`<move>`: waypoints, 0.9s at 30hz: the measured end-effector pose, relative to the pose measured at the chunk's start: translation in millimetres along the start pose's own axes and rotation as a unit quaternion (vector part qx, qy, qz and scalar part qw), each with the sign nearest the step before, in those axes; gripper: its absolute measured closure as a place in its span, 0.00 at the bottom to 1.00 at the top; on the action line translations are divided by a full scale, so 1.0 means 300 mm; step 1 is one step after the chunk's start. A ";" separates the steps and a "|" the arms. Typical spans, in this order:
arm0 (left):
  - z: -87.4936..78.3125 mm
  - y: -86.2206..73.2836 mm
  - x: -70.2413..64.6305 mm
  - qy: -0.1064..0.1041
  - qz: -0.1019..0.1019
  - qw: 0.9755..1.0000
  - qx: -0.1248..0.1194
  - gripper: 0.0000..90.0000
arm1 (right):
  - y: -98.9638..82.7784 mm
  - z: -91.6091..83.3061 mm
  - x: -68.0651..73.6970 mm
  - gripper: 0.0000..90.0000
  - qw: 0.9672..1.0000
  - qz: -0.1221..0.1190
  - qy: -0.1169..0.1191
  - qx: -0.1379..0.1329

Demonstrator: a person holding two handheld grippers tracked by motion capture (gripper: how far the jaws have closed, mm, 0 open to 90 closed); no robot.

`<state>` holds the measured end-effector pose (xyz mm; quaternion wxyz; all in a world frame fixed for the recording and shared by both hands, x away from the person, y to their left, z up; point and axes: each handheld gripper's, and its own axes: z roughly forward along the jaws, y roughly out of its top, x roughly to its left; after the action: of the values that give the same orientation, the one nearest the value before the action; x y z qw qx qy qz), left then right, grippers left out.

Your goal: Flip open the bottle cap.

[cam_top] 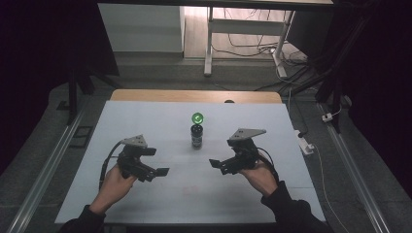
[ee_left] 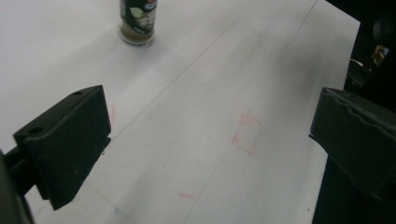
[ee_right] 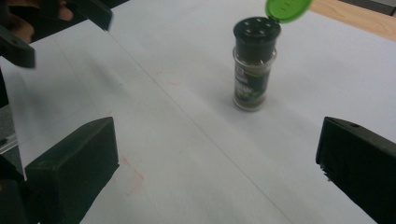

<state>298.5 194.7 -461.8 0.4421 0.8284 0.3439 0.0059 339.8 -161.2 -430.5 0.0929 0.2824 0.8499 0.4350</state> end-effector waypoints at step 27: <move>-0.261 -0.275 -0.066 0.105 -0.060 0.992 -0.037 0.00 | -0.289 -0.300 -0.056 0.00 0.992 0.082 -0.091 -0.011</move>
<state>212.3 271.2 -469.0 0.4337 0.7838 0.4373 0.0793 282.6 -272.6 -446.3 0.1365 0.3887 0.8071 0.4230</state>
